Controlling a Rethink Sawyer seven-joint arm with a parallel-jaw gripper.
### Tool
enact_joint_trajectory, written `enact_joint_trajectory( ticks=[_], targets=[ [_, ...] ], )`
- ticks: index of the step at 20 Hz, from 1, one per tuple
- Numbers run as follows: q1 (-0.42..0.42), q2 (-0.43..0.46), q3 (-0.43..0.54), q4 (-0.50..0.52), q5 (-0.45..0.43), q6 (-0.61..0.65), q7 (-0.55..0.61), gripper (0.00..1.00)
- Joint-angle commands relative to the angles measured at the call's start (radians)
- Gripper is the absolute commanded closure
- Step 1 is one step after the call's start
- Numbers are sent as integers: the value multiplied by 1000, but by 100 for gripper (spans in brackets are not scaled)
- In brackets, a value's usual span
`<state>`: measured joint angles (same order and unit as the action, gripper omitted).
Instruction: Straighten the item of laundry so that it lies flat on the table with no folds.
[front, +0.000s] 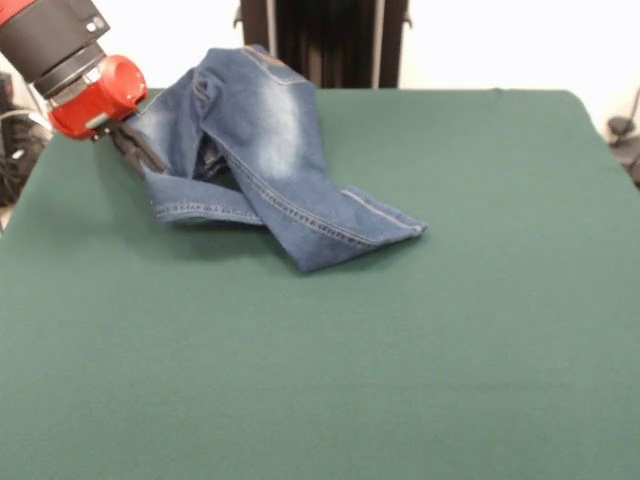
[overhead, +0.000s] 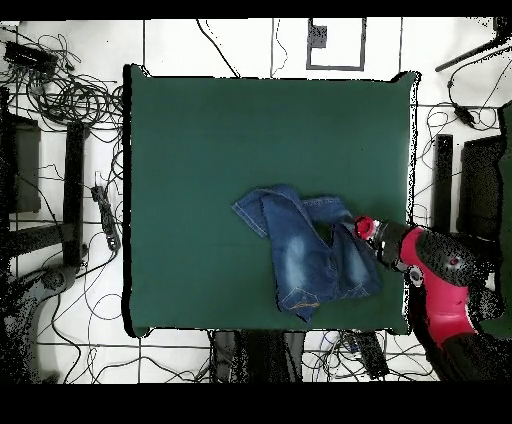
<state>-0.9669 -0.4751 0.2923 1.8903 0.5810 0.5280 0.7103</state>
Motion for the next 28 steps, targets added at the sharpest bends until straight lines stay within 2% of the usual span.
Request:
enact_joint_trajectory(
  ticks=[1, 6, 10, 17, 20, 24, 28],
  targets=[
    [-71, 7, 56, 31, -92, 16, 52, 100],
    [-118, 20, 105, 61, -156, -29, 40, 100],
    [-123, 40, 125, 27, -209, -20, 60, 100],
    [-105, 76, 135, -66, -239, 20, 93, 100],
    [-79, 81, 107, -93, -223, 56, 147, 100],
    [1, 89, 18, -175, -209, 197, 263, 100],
    [37, 91, -7, -228, -191, 273, 317, 100]
  ],
)
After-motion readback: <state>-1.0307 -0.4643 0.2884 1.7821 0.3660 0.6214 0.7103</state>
